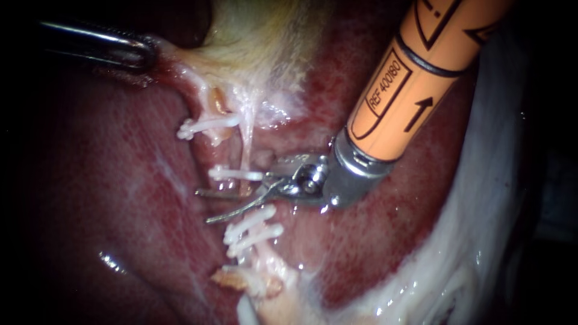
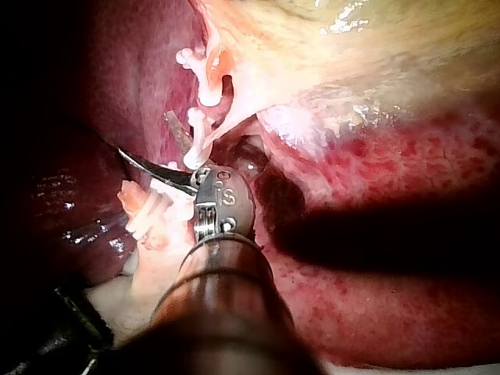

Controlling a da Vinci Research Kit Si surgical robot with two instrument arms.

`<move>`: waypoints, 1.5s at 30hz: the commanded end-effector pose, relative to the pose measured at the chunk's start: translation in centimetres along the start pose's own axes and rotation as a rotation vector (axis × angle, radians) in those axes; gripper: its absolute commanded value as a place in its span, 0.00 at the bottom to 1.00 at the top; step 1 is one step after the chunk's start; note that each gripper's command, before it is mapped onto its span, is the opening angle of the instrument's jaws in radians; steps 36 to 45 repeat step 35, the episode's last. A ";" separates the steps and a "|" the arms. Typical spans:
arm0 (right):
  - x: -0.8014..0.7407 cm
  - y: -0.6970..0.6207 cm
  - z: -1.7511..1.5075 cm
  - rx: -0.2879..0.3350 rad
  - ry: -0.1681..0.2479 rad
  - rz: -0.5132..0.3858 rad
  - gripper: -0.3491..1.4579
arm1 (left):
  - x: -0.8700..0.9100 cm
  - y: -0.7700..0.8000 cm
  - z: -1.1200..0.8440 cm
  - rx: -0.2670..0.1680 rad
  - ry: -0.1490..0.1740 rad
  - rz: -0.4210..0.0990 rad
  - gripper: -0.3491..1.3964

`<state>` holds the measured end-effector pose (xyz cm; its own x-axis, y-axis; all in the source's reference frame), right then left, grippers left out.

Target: Go to the cutting position right tube

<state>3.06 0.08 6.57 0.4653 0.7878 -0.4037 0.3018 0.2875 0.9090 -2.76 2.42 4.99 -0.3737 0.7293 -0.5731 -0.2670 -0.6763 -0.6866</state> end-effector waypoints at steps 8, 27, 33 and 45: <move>0.13 -0.31 0.02 0.037 0.020 0.003 0.96 | 0.00 0.00 -0.01 -0.002 0.000 0.001 0.00; 0.19 -0.46 0.06 0.060 0.027 0.004 0.96 | 0.00 0.00 -0.01 -0.002 0.000 0.001 0.00; 0.19 -0.46 0.06 0.060 0.026 0.004 0.96 | 0.00 0.00 -0.01 -0.002 0.000 0.001 0.00; 0.19 -0.46 0.06 0.060 0.026 0.004 0.96 | 0.00 0.00 -0.01 -0.002 0.000 0.001 0.00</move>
